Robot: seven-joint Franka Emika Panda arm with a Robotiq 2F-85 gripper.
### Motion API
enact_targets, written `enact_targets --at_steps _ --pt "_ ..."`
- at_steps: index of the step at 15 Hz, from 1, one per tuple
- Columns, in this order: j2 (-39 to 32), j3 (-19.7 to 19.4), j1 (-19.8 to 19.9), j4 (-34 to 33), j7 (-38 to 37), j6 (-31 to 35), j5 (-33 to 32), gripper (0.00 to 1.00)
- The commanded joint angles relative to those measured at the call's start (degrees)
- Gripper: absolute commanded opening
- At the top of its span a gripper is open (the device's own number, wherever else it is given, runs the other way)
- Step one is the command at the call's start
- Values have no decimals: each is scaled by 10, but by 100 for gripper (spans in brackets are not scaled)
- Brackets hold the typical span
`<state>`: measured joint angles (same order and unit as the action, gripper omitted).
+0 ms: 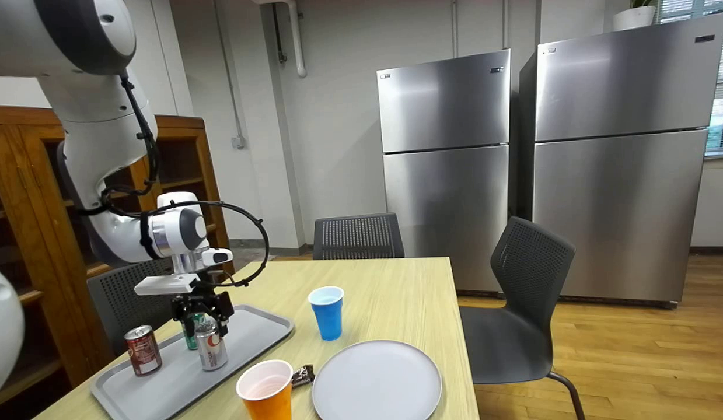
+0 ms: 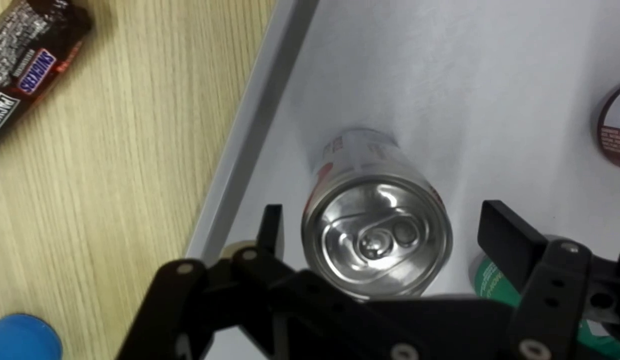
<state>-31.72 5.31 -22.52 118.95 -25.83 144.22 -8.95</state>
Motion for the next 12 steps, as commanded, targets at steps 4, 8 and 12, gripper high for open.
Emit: enact_targets --at_steps 4,8,12 --pt "7 -2 -6 1 12 -13 4 66" --pt "11 -5 -7 5 8 -16 3 38" --pt "24 -9 -9 12 1 -13 -1 38"
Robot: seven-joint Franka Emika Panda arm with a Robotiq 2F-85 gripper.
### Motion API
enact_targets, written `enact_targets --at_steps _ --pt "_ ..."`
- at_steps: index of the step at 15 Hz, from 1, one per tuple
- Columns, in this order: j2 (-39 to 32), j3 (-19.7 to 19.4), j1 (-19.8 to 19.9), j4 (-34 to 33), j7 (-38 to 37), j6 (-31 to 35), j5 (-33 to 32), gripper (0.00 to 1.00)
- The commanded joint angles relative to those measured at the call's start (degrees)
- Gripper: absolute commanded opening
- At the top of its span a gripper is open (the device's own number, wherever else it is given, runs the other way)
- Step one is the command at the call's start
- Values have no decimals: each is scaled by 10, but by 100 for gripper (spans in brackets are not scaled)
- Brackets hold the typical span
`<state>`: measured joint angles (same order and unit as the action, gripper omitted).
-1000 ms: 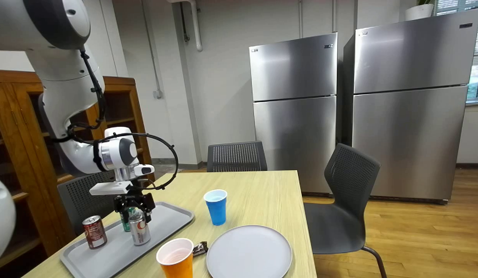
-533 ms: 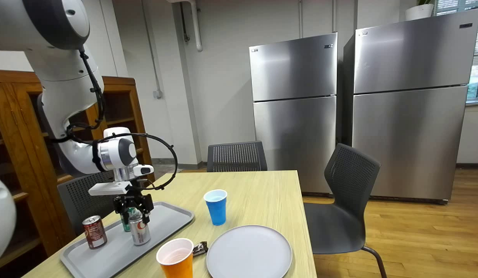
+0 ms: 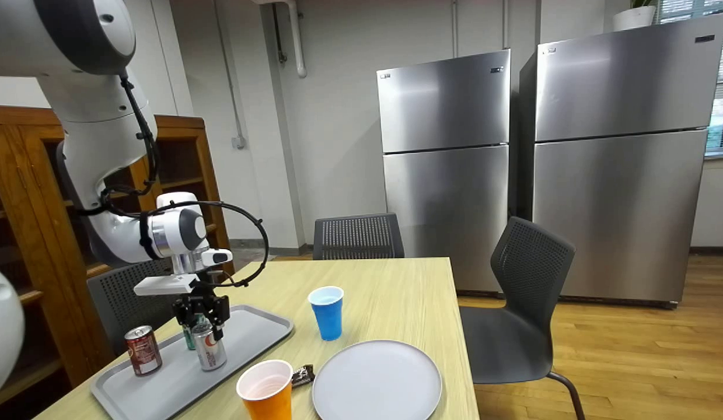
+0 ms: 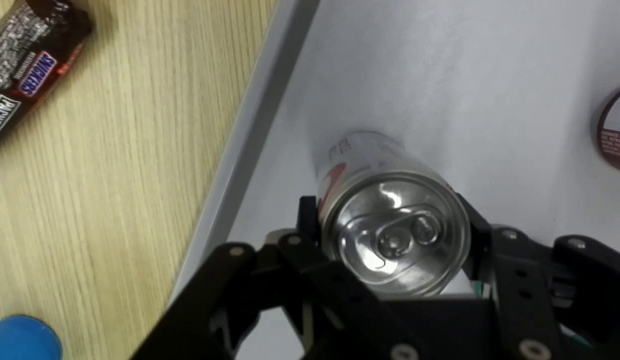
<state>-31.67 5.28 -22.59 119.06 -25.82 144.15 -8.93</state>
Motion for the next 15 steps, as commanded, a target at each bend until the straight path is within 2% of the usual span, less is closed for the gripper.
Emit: enact_targets --at_steps 1,11,15 --pt "28 -10 -8 15 0 -11 -2 38" --pt "88 -25 21 58 14 -2 0 38" --pt "118 -35 44 92 19 9 3 38"
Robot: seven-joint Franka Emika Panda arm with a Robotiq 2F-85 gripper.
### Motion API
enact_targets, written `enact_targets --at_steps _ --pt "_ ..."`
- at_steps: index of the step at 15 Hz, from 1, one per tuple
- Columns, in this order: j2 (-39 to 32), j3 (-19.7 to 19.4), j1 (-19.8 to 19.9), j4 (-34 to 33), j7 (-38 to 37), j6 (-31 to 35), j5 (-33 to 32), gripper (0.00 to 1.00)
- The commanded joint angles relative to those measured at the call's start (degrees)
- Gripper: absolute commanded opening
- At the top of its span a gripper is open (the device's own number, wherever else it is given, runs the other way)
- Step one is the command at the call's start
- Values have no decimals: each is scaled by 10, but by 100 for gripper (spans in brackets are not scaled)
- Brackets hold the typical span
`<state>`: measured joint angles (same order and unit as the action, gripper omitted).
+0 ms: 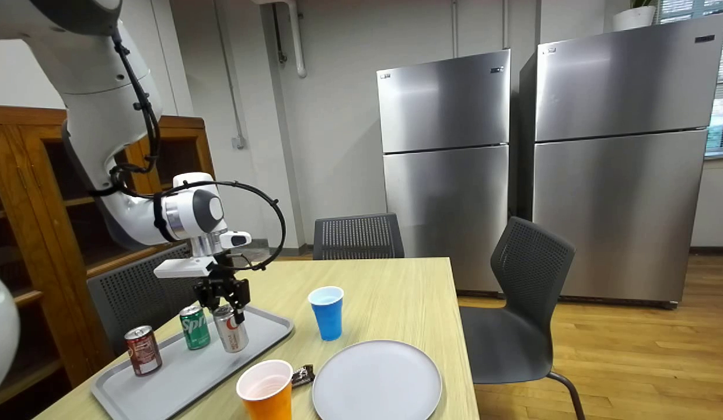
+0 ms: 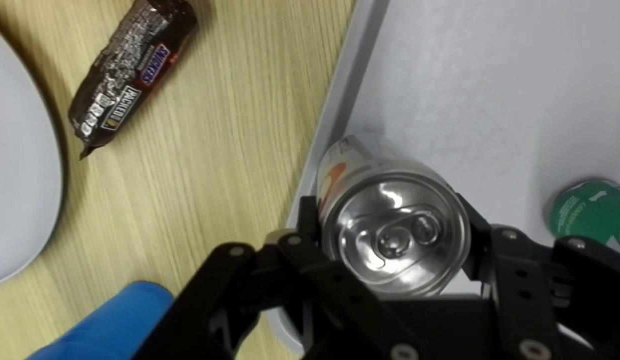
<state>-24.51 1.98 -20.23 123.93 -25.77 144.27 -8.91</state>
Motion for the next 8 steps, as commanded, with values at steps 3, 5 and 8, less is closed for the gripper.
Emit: enact_targets --at_steps 3,5,8 --pt "65 -7 45 68 28 16 7 38" --pt "76 -12 65 86 39 26 9 38" --pt "91 -23 98 112 66 47 14 38"
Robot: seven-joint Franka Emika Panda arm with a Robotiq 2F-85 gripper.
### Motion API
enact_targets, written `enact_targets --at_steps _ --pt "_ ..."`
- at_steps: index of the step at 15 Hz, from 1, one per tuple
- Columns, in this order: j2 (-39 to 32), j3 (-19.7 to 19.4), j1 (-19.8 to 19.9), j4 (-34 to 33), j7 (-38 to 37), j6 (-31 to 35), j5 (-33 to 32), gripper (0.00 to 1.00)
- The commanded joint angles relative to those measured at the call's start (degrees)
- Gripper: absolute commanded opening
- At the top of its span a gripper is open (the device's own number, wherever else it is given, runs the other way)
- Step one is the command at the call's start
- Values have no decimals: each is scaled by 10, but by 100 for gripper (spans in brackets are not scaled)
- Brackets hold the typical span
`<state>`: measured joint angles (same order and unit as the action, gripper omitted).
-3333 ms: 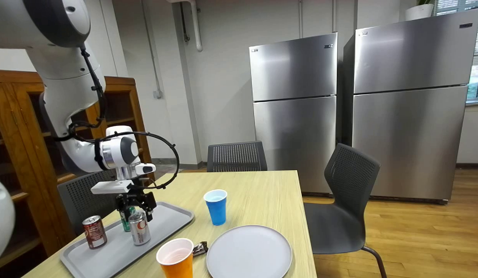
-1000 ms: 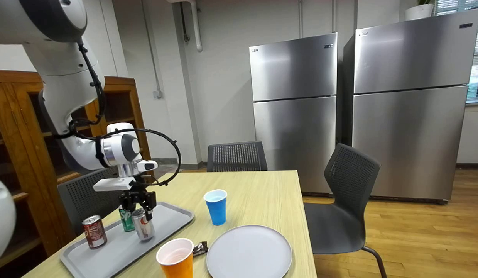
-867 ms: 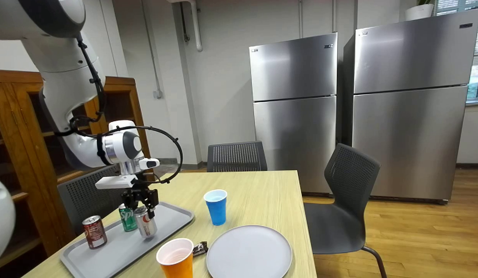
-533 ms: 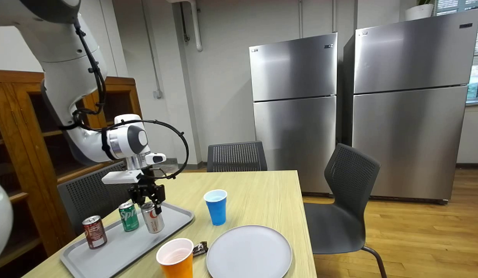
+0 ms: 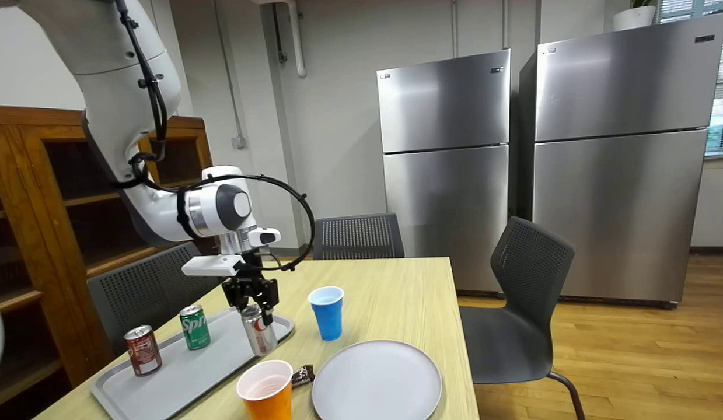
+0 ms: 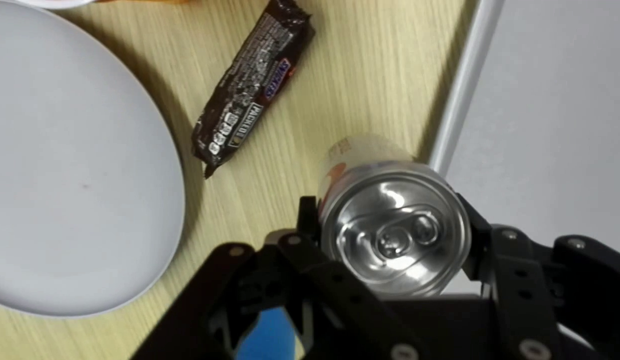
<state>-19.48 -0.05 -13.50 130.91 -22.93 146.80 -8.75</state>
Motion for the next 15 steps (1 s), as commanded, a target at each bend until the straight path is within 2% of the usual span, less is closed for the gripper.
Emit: enact_targets --at_steps 1,7,15 --pt "44 -7 43 51 49 32 15 38" --pt "50 -29 119 78 136 61 39 38" --pt "26 -46 191 50 213 63 81 38"
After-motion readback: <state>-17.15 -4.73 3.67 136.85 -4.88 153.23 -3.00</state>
